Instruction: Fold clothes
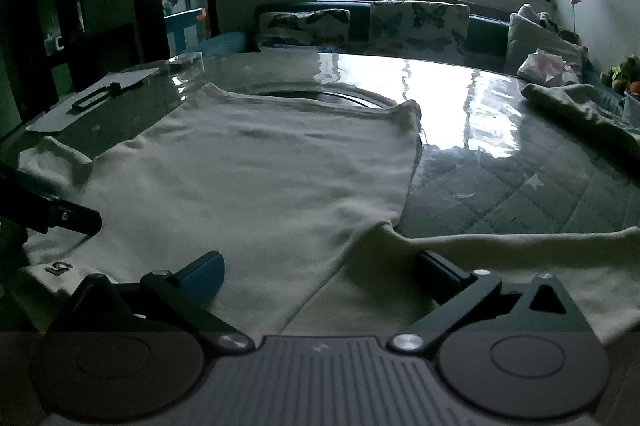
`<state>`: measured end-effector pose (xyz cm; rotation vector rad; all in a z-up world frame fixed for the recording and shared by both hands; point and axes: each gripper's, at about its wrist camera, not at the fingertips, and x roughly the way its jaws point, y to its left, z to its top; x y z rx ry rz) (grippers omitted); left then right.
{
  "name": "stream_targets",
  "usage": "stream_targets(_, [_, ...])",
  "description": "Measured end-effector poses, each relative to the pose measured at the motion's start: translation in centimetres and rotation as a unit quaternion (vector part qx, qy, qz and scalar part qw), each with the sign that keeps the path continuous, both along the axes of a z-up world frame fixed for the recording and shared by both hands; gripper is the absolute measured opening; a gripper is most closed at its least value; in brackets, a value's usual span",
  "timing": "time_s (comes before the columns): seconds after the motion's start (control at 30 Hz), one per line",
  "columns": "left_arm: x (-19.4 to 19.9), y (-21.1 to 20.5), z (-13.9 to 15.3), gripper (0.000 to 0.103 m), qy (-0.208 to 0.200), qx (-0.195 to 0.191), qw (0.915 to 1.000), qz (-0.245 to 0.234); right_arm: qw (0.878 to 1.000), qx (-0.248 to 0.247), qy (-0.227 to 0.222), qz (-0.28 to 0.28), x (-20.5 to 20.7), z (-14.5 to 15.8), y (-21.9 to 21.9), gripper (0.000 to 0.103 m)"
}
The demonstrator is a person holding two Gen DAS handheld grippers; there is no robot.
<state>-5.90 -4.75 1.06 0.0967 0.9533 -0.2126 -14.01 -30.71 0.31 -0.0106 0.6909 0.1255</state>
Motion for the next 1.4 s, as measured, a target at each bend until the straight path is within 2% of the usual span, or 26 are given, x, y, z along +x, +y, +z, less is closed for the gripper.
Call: stream_targets(1.4, [0.09, -0.39, -0.03, 0.103, 0.003, 0.005, 0.9998, 0.018, 1.000, -0.007, 0.001, 0.002, 0.02, -0.05, 0.04, 0.103])
